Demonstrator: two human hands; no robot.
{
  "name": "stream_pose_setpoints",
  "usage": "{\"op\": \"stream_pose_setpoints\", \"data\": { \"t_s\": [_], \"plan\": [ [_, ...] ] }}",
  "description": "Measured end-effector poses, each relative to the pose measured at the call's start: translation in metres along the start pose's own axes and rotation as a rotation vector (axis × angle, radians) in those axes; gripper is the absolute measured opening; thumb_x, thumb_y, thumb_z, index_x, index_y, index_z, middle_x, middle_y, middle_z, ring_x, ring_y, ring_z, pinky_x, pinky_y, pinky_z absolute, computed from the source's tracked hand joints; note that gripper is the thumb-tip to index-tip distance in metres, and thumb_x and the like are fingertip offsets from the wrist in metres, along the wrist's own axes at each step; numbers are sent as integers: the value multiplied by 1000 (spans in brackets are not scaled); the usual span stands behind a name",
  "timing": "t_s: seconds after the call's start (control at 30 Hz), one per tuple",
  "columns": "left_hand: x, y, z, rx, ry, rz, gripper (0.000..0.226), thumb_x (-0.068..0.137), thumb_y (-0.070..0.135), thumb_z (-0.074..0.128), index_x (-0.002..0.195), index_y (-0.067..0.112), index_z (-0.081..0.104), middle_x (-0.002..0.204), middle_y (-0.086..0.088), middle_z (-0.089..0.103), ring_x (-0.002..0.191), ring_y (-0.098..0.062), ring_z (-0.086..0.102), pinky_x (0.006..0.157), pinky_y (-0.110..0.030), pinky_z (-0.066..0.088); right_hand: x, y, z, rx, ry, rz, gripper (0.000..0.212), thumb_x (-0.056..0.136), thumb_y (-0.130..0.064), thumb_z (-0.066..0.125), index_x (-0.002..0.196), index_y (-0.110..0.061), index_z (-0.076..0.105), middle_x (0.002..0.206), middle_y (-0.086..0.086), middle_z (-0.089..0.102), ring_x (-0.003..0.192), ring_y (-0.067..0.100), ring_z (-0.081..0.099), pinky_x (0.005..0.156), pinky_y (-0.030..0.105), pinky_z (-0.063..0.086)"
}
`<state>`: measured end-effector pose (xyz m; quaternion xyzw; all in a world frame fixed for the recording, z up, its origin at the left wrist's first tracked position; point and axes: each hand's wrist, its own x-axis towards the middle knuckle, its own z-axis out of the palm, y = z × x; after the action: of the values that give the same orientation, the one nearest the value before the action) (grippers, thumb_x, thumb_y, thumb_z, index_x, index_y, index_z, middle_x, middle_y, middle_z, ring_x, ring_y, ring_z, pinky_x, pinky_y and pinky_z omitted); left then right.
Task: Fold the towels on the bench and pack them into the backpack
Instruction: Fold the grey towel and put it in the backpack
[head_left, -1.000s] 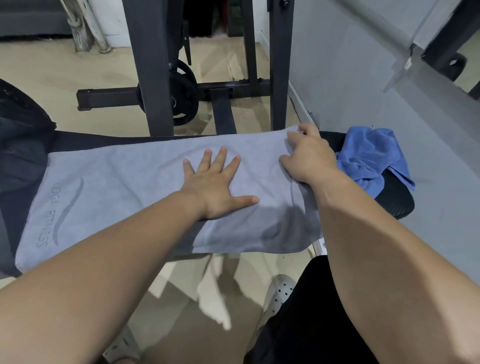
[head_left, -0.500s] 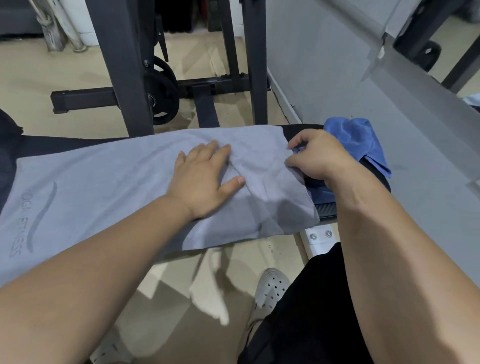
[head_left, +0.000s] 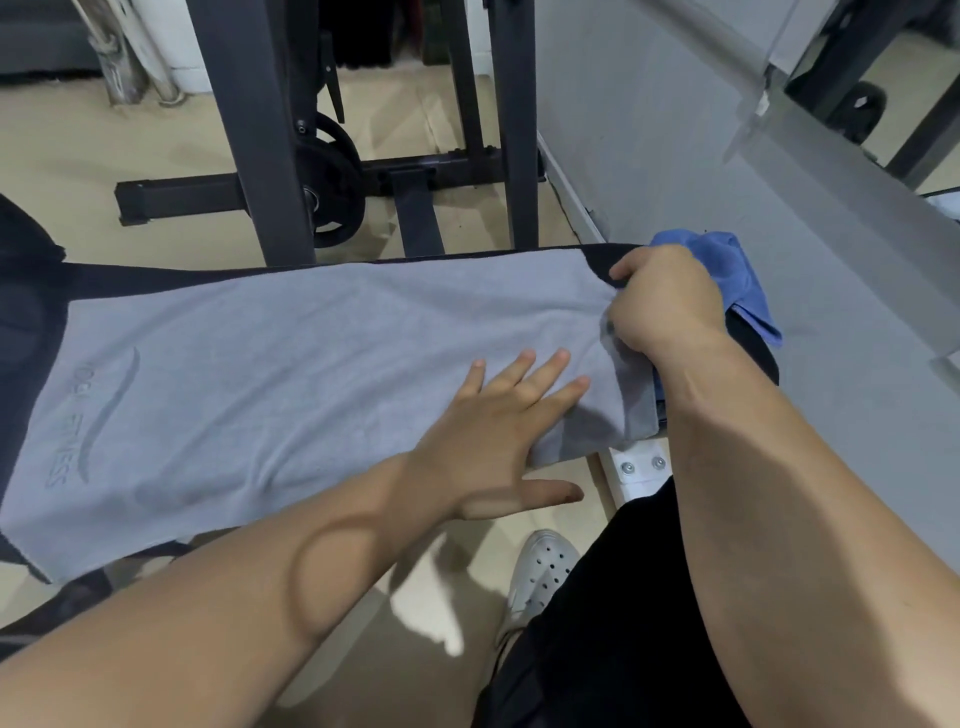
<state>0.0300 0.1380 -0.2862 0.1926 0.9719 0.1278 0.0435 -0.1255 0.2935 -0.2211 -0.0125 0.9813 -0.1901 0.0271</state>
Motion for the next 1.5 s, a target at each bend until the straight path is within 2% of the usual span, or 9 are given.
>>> {"op": "stream_pose_setpoints", "data": {
  "t_s": [0.13, 0.27, 0.43, 0.67, 0.87, 1.03, 1.17, 1.33, 1.5],
  "plan": [
    [-20, -18, -15, -141, 200, -53, 82, 89, 74, 44, 154, 24, 38, 165, -5, 27, 150, -28, 29, 118, -54, 28, -25, -29, 11, -90, 35, -212, 47, 91, -35, 60, 138, -29, 58, 139, 9, 48, 128, 36, 40, 98, 45, 38],
    [-50, -54, -36, -35, 342, -246, 60, 93, 60, 41, 130, 16, 60, 134, -7, 59, 121, -31, 54, 98, -48, 47, -51, -74, 39, -128, -124, -461, 55, 94, -56, 54, 144, -34, 49, 148, 2, 43, 134, 30, 35, 107, 48, 32],
    [-113, -108, -67, 92, 364, -619, 45, 97, 49, 46, 122, 15, 61, 118, -10, 60, 109, -37, 54, 87, -50, 50, -77, -118, 80, -223, -297, -654, 63, 97, -67, 37, 154, -40, 32, 166, 2, 18, 153, 32, 10, 121, 59, 11],
    [-194, -169, -74, 93, -1, -1148, 69, 95, 68, 29, 144, 20, 39, 149, -11, 39, 133, -40, 38, 101, -54, 39, -100, -160, 120, -225, -410, -779, 72, 92, -79, 20, 157, -50, 5, 169, -7, -12, 153, 26, -22, 119, 59, -16],
    [-195, -197, -61, 33, -76, -1091, 93, 90, 81, 17, 160, 27, -11, 168, -6, -18, 155, -31, -12, 123, -58, 3, -106, -167, 139, -303, -390, -771, 96, 74, -97, 21, 154, -54, -11, 166, -4, -26, 149, 31, -32, 114, 66, -19],
    [-200, -219, -68, 22, 19, -981, 93, 88, 81, 30, 162, 28, 8, 170, -5, -2, 155, -29, 1, 122, -56, 9, -109, -173, 138, -349, -417, -745, 110, 63, -103, 27, 153, -54, -14, 165, 1, -28, 149, 36, -31, 113, 70, -15],
    [-201, -212, -74, 45, 275, -1054, 73, 90, 68, 48, 142, 16, 46, 145, -12, 44, 131, -41, 39, 104, -51, 40, -103, -177, 137, -321, -408, -716, 113, 60, -105, 26, 153, -54, -12, 166, 1, -26, 150, 37, -28, 113, 71, -14],
    [-202, -201, -77, 132, 137, -1268, 59, 99, 56, 41, 133, 7, 44, 132, -22, 48, 121, -42, 40, 96, -51, 40, -98, -180, 141, -337, -341, -780, 107, 63, -105, 14, 154, -54, -12, 166, -2, -27, 150, 32, -31, 113, 67, -19],
    [-202, -197, -80, 129, 249, -1187, 33, 99, 27, 48, 122, 3, 50, 122, -21, 50, 111, -42, 46, 84, -48, 40, -99, -179, 141, -340, -392, -782, 103, 67, -102, 17, 153, -54, -14, 166, -4, -26, 151, 29, -29, 116, 65, -16]
  ]
}}
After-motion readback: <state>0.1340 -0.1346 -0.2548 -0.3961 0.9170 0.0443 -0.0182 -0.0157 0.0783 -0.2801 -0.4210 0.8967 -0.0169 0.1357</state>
